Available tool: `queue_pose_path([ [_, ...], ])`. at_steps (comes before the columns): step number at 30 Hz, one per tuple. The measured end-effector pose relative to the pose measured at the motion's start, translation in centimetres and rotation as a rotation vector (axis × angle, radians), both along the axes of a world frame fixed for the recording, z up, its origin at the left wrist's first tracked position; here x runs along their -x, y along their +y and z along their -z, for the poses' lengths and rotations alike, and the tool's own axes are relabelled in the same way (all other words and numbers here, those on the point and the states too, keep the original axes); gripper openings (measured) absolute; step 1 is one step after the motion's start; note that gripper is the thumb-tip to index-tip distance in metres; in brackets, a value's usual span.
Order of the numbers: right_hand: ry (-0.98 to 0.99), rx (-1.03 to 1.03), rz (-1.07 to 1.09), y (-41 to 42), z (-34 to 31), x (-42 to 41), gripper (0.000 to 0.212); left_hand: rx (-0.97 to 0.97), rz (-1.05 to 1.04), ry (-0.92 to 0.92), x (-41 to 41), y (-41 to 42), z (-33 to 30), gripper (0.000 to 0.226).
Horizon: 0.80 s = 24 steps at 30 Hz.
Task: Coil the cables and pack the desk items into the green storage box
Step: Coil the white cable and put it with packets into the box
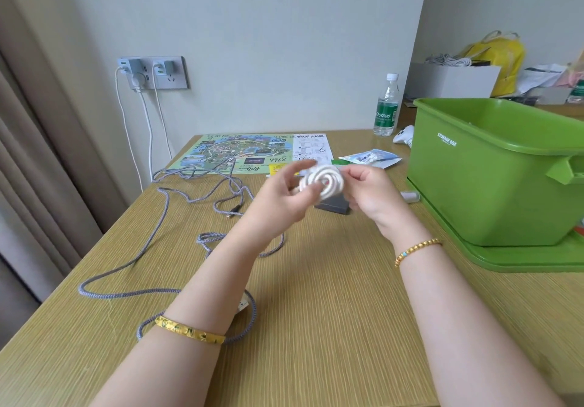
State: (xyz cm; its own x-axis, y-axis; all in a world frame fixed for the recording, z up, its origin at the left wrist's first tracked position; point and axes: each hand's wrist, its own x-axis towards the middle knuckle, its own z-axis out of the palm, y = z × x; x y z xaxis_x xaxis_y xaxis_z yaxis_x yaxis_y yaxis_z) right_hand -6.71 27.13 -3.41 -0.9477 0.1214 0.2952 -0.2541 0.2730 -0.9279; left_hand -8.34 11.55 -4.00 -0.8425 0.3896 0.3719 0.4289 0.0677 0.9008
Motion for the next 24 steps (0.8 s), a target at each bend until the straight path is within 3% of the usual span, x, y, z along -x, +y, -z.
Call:
queue_pose_path([
  [2, -0.037, -0.097, -0.037, -0.4, 0.4, 0.1, 0.024, -0.125, -0.097, -0.051, 0.5, -0.3, 0.0, 0.018],
  [6, -0.091, -0.236, -0.115, -1.5, 1.1, 0.4, 0.029, -0.156, -0.284, -0.119, 1.5, -0.6, 0.7, 0.019],
  [11, -0.112, -0.370, -0.161, -2.5, 1.6, 0.4, 0.032, 0.032, -0.445, -0.078, 2.5, -0.5, 2.0, 0.016],
  [15, 0.000, -0.741, -0.040, -3.8, 1.8, 0.2, 0.032, 0.115, -0.543, -0.047, 2.7, -0.1, 2.3, 0.019],
  [17, 0.058, -0.819, 0.007, -4.1, 1.9, 0.0, 0.030, 0.148, -0.569, -0.025, 2.7, -0.1, 2.3, 0.016],
  [19, 0.074, -0.746, 0.031, -4.2, 1.9, -0.1, 0.021, 0.214, -0.549, -0.002, 2.5, 0.0, 2.2, 0.016],
  [24, 0.064, -0.223, -0.038, -3.7, 1.1, -0.2, 0.008, 0.180, -0.324, -0.104, 1.9, 0.0, 1.5, 0.018],
])
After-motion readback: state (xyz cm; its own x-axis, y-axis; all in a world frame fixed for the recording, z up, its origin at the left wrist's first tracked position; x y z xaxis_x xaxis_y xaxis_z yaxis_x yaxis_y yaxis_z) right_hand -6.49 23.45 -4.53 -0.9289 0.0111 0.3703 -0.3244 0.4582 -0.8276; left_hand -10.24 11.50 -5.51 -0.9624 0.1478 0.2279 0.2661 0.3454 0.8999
